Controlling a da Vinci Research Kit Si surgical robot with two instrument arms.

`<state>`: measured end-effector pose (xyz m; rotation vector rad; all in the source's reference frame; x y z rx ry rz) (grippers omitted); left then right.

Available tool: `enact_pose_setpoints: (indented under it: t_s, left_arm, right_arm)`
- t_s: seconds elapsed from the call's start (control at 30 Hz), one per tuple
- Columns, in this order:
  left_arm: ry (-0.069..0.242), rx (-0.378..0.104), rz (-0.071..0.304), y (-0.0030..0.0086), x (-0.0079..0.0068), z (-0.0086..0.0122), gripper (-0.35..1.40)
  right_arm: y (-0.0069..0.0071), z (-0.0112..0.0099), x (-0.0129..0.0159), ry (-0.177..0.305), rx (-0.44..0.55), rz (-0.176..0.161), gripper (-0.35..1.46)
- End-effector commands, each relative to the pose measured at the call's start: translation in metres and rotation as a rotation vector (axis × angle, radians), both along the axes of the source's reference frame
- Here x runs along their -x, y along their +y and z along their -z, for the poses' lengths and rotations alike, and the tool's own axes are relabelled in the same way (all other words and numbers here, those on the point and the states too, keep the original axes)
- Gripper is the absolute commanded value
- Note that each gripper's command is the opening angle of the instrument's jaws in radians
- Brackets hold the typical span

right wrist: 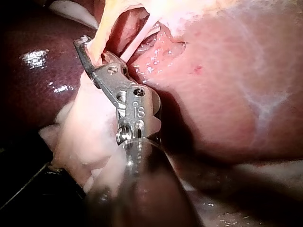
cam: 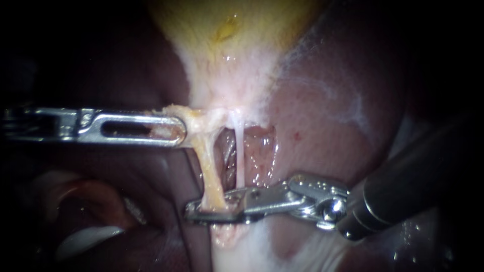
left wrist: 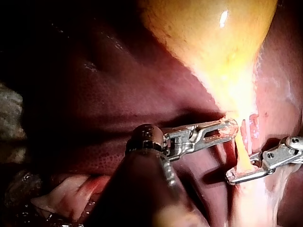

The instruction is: Going back first clip left tube

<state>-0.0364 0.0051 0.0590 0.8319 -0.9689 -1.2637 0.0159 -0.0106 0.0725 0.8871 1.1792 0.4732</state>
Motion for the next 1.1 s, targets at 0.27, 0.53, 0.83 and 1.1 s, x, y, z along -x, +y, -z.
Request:
enact_pose_setpoints:
  t_s: [0.27, 0.53, 0.83, 1.1]
  left_arm:
    - [0.0, 0.0, -0.001, 0.0, -0.0001, 0.0, -0.35]
    - [0.0, 0.0, -0.001, 0.0, -0.0002, 0.0, -0.35]
    - [-0.001, 0.0, -0.002, -0.0001, -0.0004, 0.0, -0.35]
    - [0.0, 0.001, -0.001, -0.0001, -0.0006, 0.0001, -0.35]
  right_arm:
    - [0.0001, -0.0002, -0.0001, 0.004, -0.001, 0.001, -0.23]
    - [0.0005, -0.0007, -0.0011, 0.025, 0.237, -0.054, 0.5]
    - [0.0011, -0.0012, 0.0011, 0.05, 0.346, -0.045, 0.5]
    - [0.0029, 0.0007, 0.0056, 0.071, 0.417, -0.04, 0.5]
